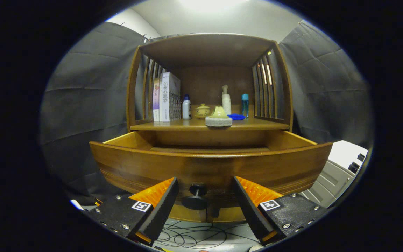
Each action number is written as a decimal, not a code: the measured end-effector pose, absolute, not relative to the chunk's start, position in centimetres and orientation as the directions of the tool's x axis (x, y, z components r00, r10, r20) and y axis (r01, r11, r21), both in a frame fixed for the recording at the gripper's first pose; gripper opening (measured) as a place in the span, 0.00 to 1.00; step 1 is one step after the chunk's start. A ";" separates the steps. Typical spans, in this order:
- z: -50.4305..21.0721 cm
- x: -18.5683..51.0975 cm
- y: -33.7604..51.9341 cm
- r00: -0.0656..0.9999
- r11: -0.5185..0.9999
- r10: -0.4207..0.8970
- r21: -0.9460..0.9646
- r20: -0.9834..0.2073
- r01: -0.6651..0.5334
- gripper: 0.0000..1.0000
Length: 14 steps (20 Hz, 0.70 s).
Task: Pull open the drawer, take out the items inside it, and place them on the countertop above the cabinet.
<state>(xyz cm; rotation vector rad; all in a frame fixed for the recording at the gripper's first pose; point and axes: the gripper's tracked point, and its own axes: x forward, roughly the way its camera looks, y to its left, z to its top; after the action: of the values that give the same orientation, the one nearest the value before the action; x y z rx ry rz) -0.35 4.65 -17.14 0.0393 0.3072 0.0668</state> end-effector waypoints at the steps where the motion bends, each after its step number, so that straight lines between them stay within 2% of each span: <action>1: -17.4 0.0 4.9 0.948 0.997 0.074 0.039 -0.311 -0.065 0.97; 14: -17.5 1.1 4.3 0.948 1.000 -0.005 -0.018 -0.318 -0.001 0.94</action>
<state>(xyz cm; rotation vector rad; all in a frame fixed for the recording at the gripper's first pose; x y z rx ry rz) 1.06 4.30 -17.50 -0.0175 0.3234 -0.0023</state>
